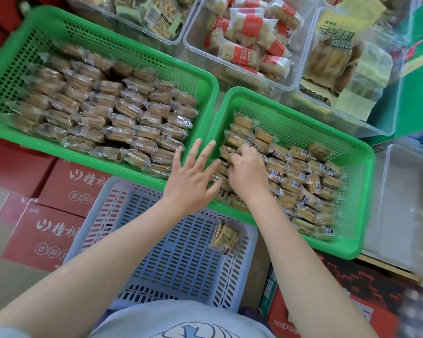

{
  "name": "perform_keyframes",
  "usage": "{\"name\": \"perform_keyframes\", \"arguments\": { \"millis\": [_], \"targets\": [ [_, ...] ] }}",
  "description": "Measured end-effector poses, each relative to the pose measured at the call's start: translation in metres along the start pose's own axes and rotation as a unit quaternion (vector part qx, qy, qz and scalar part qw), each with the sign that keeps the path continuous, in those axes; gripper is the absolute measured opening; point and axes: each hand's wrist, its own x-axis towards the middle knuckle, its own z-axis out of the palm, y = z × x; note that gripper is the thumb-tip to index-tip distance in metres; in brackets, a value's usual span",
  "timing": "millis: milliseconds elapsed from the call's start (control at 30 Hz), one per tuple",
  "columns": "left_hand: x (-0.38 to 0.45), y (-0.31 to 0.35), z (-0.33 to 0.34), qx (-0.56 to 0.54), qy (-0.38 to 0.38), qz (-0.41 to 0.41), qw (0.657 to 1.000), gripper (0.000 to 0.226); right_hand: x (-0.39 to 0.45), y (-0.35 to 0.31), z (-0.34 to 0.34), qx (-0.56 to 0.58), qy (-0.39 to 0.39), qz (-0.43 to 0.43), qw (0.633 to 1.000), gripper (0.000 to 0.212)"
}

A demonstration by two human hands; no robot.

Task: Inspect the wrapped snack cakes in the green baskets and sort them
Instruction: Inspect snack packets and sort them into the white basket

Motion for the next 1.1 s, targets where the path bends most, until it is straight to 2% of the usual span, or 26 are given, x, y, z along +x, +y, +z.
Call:
{"name": "perform_keyframes", "arguments": {
  "millis": [100, 200, 500, 667, 800, 900, 1033, 1100],
  "targets": [
    [0.002, 0.003, -0.001, 0.012, 0.006, -0.004, 1.000, 0.066, 0.007, 0.002, -0.001, 0.031, 0.015, 0.028, 0.999, 0.024],
    [0.002, 0.003, 0.000, 0.008, 0.007, -0.001, 1.000, 0.063, 0.012, 0.005, 0.002, 0.005, -0.034, 0.028, 0.999, 0.033],
    [0.003, 0.004, 0.000, 0.008, 0.002, -0.003, 1.000, 0.056, 0.022, 0.001, 0.003, -0.093, -0.062, 0.005, 0.994, 0.020],
    [0.002, 0.004, -0.004, 0.007, -0.012, -0.001, 1.000, 0.056, 0.026, -0.004, -0.004, -0.124, -0.082, 0.003, 0.989, 0.022],
    [0.001, 0.004, -0.006, 0.006, -0.013, -0.002, 1.000, 0.056, 0.023, -0.007, -0.006, -0.042, -0.085, 0.043, 0.995, 0.032],
    [0.002, 0.004, -0.006, -0.001, -0.018, 0.001, 1.000, 0.055, 0.018, -0.008, -0.015, 0.083, -0.053, 0.083, 0.992, 0.027],
    [0.001, 0.001, -0.011, -0.056, -0.030, 0.007, 0.998, 0.049, 0.001, -0.006, -0.039, 0.222, 0.031, 0.156, 0.962, 0.019],
    [-0.002, -0.001, -0.017, -0.097, -0.034, 0.008, 0.995, 0.046, -0.014, -0.004, -0.052, 0.296, 0.072, 0.203, 0.931, 0.021]
  ]
}}
